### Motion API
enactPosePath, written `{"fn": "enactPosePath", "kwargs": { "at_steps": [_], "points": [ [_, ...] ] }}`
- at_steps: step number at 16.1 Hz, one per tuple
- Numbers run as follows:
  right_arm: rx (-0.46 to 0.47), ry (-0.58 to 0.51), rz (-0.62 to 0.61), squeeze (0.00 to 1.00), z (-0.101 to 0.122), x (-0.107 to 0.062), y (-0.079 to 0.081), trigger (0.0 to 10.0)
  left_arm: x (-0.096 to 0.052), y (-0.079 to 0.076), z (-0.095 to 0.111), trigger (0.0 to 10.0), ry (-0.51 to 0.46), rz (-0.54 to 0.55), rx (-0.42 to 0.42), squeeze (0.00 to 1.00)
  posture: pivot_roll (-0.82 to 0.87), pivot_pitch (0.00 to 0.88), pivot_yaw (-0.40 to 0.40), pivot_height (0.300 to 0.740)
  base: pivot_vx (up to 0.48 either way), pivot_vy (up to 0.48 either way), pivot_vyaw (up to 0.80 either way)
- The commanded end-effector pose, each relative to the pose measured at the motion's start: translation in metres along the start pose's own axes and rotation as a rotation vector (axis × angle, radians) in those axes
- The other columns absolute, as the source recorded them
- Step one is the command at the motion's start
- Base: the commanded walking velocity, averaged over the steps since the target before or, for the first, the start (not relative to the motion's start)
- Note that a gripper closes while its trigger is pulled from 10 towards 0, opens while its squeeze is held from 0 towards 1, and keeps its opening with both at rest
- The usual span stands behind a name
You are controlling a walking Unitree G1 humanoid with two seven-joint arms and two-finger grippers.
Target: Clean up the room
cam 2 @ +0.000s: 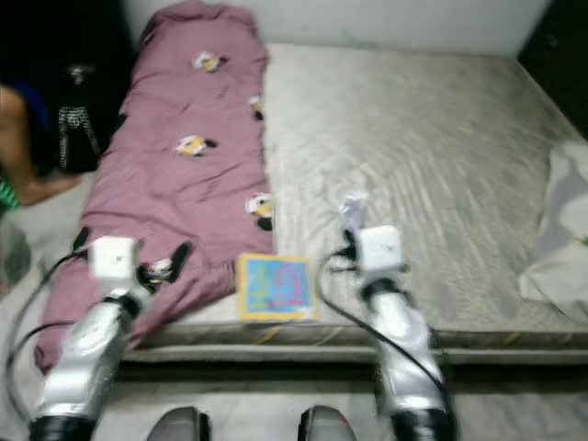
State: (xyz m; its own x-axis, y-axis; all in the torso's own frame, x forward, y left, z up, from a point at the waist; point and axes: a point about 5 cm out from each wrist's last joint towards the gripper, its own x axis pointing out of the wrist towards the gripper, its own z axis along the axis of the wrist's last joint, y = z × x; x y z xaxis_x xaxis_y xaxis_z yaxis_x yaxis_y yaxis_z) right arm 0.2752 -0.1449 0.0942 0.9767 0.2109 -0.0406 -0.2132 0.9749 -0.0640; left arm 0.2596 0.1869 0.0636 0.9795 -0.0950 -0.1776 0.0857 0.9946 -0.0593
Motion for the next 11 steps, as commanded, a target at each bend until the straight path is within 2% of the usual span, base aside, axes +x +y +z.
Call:
{"fn": "enactPosePath", "kwargs": {
  "at_steps": [1,11],
  "points": [
    [-0.005,0.012,-0.026,0.00,-0.0022,-0.0032,-0.0102,10.0,0.0015,-0.0051,0.0018,10.0,-0.006,-0.011,-0.006,0.00,-0.02,0.090,-0.030,0.740,0.000,0.480,0.00],
    [-0.026,-0.012,0.017,0.00,0.0021,0.0000,-0.0039,10.0,0.0024,-0.0065,0.0014,10.0,-0.007,-0.009,0.001,0.00,-0.01,0.085,-0.036,0.740,0.000,0.480,0.00]
  ]
}}
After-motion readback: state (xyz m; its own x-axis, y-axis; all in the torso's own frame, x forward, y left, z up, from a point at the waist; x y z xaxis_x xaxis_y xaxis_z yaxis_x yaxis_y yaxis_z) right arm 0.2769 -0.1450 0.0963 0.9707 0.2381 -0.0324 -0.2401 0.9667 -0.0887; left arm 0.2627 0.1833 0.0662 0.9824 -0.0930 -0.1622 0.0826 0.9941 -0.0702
